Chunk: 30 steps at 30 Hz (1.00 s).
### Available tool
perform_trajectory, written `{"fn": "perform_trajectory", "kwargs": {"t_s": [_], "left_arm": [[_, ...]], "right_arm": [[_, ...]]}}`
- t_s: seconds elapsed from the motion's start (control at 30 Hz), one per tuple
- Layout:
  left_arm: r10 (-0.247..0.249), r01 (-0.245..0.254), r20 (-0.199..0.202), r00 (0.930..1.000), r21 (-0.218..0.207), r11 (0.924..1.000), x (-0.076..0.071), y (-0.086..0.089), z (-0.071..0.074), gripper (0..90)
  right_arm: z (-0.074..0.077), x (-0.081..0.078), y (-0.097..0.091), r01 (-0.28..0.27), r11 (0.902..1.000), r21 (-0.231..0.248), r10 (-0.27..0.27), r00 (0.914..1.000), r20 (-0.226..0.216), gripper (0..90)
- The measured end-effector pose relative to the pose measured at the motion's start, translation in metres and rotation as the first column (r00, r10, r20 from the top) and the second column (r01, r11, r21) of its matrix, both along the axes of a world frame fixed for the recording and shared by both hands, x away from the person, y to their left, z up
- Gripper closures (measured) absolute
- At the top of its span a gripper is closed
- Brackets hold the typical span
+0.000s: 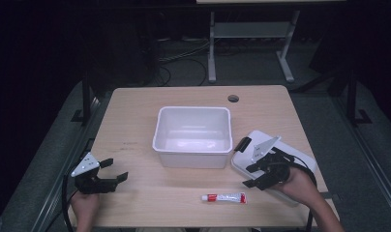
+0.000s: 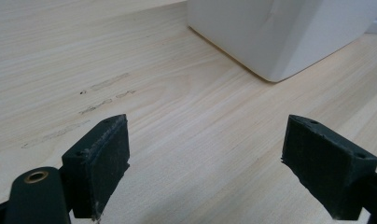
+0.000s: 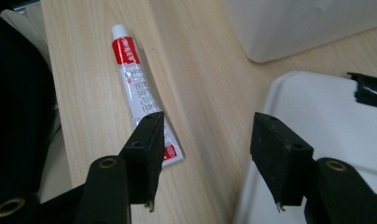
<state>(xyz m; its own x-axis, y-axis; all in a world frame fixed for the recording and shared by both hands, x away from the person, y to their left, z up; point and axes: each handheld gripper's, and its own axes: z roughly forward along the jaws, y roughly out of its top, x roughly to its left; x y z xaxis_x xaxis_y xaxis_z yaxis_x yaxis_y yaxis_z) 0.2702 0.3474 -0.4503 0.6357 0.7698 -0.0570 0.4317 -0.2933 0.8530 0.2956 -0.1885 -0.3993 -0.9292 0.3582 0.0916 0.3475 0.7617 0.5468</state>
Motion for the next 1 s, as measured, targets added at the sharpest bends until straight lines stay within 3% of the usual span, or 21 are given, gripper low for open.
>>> {"fn": "perform_trajectory", "kwargs": {"t_s": [0.43, 1.0], "left_arm": [[-0.003, 0.003, 0.0, 1.0, 0.002, 1.0, 0.0, 0.0, 0.0, 14.3], [-0.007, 0.007, 0.0, 1.0, 0.005, 1.0, 0.0, -0.001, 0.0, 14.3]], "right_arm": [[-0.012, -0.007, 0.027, -0.073, 0.9973, -0.007, 0.073, 0.9973, -0.013, 43.6], [-0.027, -0.017, 0.056, -0.168, 0.9851, -0.038, 0.167, 0.9856, -0.026, 45.7]]}}
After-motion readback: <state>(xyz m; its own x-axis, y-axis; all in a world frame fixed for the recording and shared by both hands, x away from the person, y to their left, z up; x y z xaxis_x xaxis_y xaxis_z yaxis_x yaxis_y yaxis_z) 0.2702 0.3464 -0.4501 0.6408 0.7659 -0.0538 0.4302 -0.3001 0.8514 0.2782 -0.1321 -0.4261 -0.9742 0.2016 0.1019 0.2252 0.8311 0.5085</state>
